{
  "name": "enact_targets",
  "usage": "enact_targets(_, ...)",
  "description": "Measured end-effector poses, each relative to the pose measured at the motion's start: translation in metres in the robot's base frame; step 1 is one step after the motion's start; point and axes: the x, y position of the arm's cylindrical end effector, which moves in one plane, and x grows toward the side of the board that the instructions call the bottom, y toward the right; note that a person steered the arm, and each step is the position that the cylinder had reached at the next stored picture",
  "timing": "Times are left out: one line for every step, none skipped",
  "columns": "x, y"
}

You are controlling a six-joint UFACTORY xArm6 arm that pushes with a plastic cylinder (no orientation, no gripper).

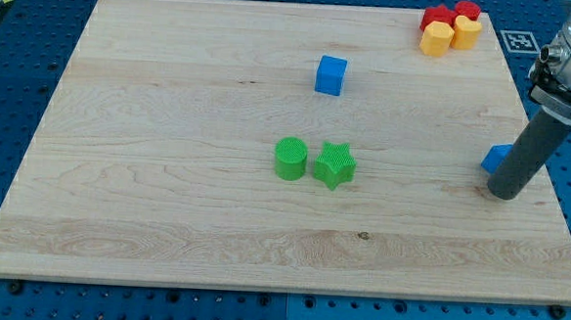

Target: Point your arm towards the blue cube

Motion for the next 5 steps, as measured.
enact_targets(-0.008, -0.013)
enact_targets(-0.032, -0.042)
enact_targets(-0.036, -0.082)
enact_targets(-0.062, -0.13)
enact_targets(-0.094, -0.165)
